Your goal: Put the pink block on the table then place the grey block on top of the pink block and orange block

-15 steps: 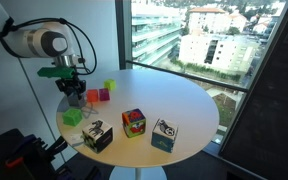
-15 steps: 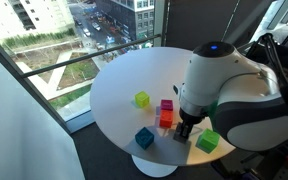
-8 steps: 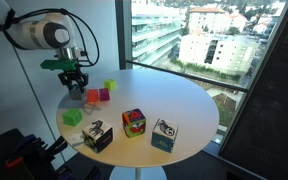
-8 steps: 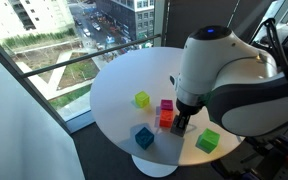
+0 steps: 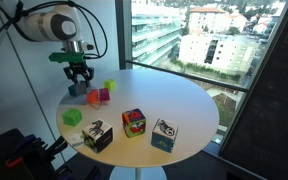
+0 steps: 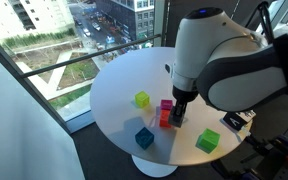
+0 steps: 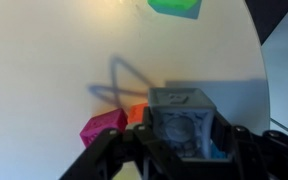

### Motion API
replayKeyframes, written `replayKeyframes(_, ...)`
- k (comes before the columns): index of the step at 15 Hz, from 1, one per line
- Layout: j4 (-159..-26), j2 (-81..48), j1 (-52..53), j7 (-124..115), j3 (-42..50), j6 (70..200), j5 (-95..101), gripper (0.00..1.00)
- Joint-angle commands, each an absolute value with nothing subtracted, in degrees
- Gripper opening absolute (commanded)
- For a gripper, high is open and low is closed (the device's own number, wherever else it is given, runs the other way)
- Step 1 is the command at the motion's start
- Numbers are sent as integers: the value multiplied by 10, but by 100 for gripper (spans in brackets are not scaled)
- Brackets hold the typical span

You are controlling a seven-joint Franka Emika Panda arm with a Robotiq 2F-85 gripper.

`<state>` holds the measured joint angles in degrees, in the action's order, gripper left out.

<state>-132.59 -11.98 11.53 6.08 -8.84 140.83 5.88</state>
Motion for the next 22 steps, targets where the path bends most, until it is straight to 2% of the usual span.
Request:
replayKeyframes(1, -1287, -137, 103, 90, -92, 1373, 59, 31)
replayKeyframes(22, -1185, -224, 82, 205, -86, 1361, 101, 31)
